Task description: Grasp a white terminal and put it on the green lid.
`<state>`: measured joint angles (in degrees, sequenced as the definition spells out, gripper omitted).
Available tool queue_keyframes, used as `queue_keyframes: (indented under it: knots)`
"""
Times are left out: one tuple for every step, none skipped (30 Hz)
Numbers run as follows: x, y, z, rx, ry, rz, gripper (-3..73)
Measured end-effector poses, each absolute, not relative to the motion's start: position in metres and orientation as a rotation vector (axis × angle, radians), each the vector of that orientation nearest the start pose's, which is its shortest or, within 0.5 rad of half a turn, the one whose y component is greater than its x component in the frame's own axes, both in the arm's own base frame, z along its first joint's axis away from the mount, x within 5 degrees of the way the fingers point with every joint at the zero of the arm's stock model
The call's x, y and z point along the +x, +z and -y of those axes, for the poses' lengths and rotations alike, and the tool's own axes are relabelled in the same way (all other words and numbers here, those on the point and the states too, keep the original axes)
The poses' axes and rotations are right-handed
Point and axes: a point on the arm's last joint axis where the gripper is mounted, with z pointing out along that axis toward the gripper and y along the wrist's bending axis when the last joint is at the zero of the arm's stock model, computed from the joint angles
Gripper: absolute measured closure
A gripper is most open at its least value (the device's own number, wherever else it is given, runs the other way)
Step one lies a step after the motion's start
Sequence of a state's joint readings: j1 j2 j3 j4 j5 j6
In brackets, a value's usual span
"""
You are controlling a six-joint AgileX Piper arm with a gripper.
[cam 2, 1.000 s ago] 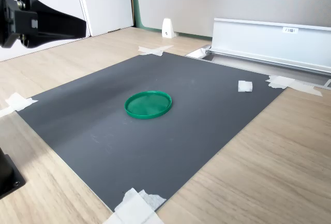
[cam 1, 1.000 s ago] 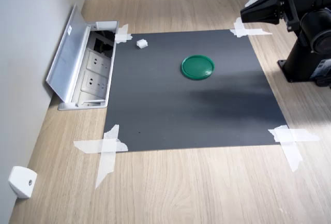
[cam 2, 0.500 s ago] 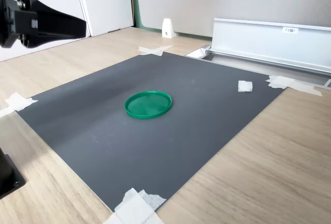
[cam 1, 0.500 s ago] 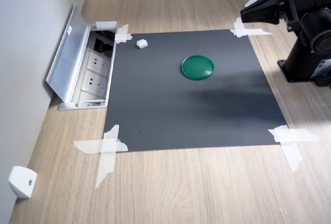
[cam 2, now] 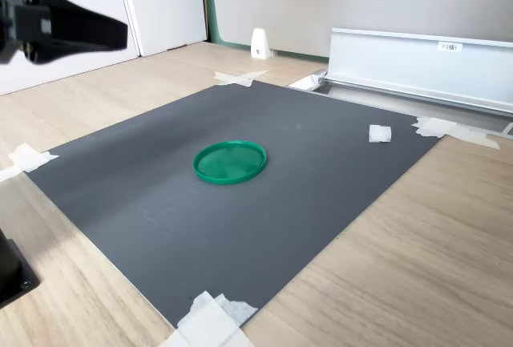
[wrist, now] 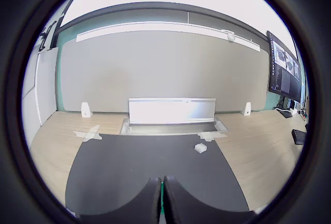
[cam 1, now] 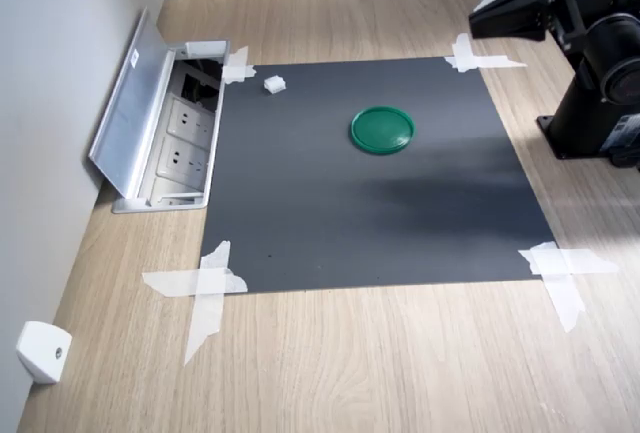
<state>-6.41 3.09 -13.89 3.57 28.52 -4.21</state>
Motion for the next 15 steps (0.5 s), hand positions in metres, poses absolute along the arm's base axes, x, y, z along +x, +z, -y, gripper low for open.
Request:
queue_keyframes:
  knots:
    - [0.046,0.249,0.002,0.062,-0.066,-1.818,70.4]
    - [0.049,0.254,0.003,0.061,-0.065,-1.838,70.4]
    - [0.051,0.259,0.003,0.062,-0.063,-1.855,70.4]
    - [0.054,0.264,0.003,0.062,-0.062,-1.875,70.4]
    - [0.058,0.269,0.004,0.063,-0.060,-1.894,70.4]
    - [0.061,0.275,0.004,0.063,-0.059,-1.906,70.4]
    - [0.065,0.280,0.004,0.064,-0.057,-1.930,70.4]
    - [0.070,0.284,0.005,0.064,-0.055,-1.957,70.4]
    - [0.075,0.289,0.005,0.065,-0.053,-1.989,70.4]
    - [0.081,0.294,0.006,0.065,-0.049,-2.025,70.4]
    - [0.085,0.298,0.006,0.062,-0.049,-2.059,70.4]
    - [0.092,0.302,0.007,0.058,-0.052,-2.103,70.4]
    - [0.099,0.306,0.008,0.049,-0.063,-2.149,70.4]
    - [0.107,0.309,0.010,0.037,-0.078,-2.195,70.4]
    - [0.115,0.309,0.012,0.020,-0.098,-2.246,70.4]
